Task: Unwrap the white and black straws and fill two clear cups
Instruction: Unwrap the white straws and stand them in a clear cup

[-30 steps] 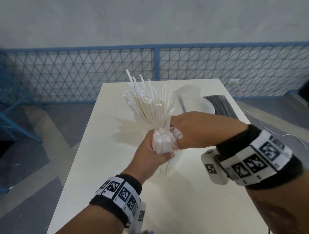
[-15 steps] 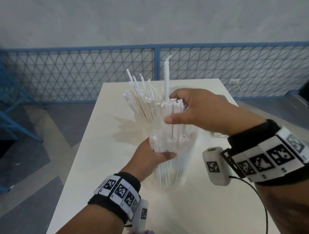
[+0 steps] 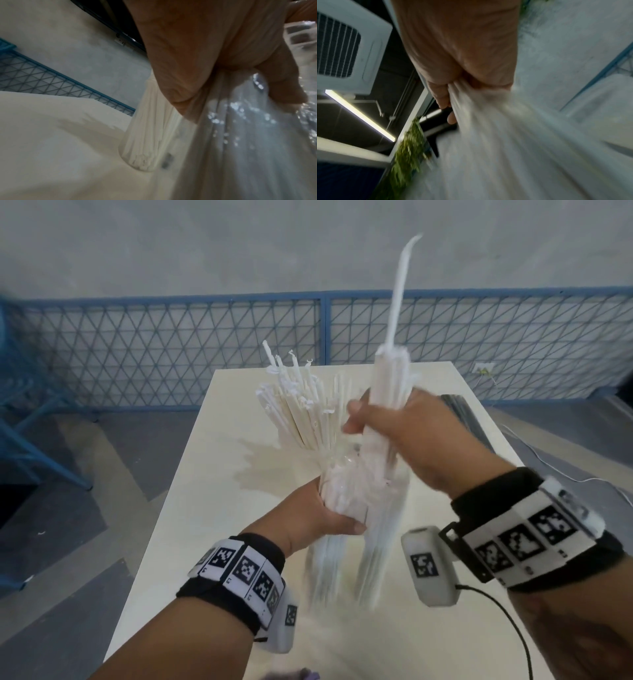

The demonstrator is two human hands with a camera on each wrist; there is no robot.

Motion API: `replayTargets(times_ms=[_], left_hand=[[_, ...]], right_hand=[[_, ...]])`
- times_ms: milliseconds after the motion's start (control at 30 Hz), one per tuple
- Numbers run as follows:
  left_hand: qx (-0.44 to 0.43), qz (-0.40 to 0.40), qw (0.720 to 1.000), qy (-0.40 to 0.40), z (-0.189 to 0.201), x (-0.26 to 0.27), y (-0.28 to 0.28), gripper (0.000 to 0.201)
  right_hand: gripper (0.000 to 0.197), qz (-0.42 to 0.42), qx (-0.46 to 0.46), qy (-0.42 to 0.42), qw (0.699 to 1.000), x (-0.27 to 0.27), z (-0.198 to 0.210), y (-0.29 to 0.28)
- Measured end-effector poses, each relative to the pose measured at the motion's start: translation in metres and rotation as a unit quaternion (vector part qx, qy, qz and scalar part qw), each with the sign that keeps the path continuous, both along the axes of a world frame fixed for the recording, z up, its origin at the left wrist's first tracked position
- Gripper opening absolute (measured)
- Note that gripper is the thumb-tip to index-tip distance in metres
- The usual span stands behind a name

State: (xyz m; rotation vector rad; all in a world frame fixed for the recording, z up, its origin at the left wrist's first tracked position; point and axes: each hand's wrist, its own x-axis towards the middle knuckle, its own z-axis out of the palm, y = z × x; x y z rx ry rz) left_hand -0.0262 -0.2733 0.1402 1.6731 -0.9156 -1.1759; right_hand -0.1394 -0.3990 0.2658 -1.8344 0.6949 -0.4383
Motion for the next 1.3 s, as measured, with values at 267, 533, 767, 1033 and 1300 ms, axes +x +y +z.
replayTargets(times_ms=[267, 533, 767, 1033, 1300], left_hand=[[0.155, -0.145, 0.964, -0.162, -0.002, -0.004, -0.02, 0.046], [0.14, -0.095, 0.959, -0.23, -0.018, -0.009, -0.037, 0.08], [-0.041, 0.196, 0.877, 0.437, 0.016, -0.008, -0.036, 0.053], [-0.049, 0.22, 0.766, 0.602, 0.03, -0.016, -0.031, 0.073], [-0.051, 0.291, 0.782, 0.549, 0.022, -0.011, -0.021, 0.057]], right_hand=[[0.011, -0.07, -0.093, -0.234, 0.965, -0.013, 0.078, -0.018], [0.015, -0.104, -0.117, -0.273, 0.949, -0.003, 0.074, -0.022], [0.008, -0.081, 0.011, -0.353, 0.932, 0.001, 0.06, -0.016], [0.022, -0.068, 0.081, -0.255, 0.961, 0.009, -0.023, 0.024], [0.009, -0.017, 0.126, -0.266, 0.955, 0.008, -0.033, 0.025]])
